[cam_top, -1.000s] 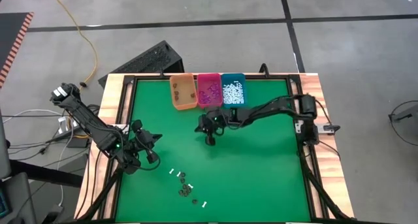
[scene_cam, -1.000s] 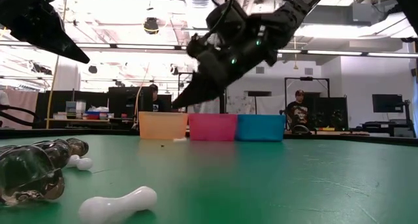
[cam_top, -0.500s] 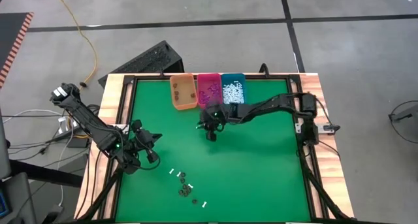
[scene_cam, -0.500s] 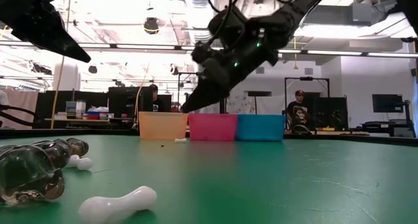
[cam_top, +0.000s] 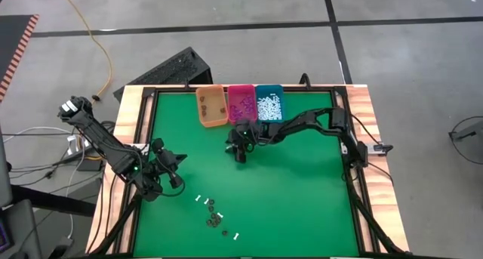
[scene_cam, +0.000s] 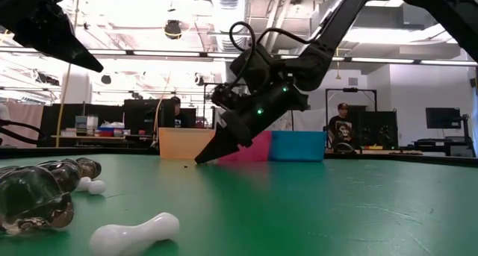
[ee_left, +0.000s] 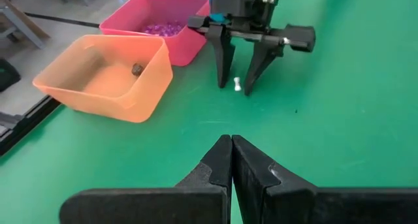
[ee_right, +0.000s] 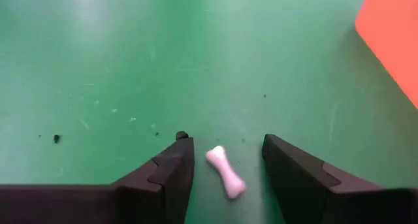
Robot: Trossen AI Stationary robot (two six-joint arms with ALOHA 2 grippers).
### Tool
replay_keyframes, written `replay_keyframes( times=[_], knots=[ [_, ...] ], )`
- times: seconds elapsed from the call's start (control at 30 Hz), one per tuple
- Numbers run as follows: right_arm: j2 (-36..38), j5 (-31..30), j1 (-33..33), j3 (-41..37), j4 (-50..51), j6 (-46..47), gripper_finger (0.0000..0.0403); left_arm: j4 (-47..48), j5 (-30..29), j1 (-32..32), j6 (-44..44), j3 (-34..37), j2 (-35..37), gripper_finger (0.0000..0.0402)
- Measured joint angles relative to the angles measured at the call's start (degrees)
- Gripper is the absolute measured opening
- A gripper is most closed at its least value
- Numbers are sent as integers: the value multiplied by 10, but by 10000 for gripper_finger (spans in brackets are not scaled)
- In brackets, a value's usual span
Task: Sort Halloween decoration
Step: Put the white bone toy into the blue bin
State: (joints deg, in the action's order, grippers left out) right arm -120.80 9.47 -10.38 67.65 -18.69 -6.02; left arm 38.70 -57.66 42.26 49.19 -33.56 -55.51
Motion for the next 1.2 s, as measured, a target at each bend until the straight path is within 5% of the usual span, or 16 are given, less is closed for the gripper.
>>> replay_keyframes(
  times=[0.13, 0.5, 0.87, 1.2],
  knots=[
    [-2, 8, -6, 1, 25, 2, 190, 1, -1, 0, 1, 0, 0, 0],
    [0, 5, 4, -4, 49, -9, 23, 1, 4, 0, 2, 0, 0, 0],
    [8, 12, 8, -6, 43, 27, 16, 5, 6, 0, 2, 0, 0, 0],
    [114, -3, -12, -7, 88, 14, 16, 6, 6, 0, 1, 0, 0, 0]
  ],
)
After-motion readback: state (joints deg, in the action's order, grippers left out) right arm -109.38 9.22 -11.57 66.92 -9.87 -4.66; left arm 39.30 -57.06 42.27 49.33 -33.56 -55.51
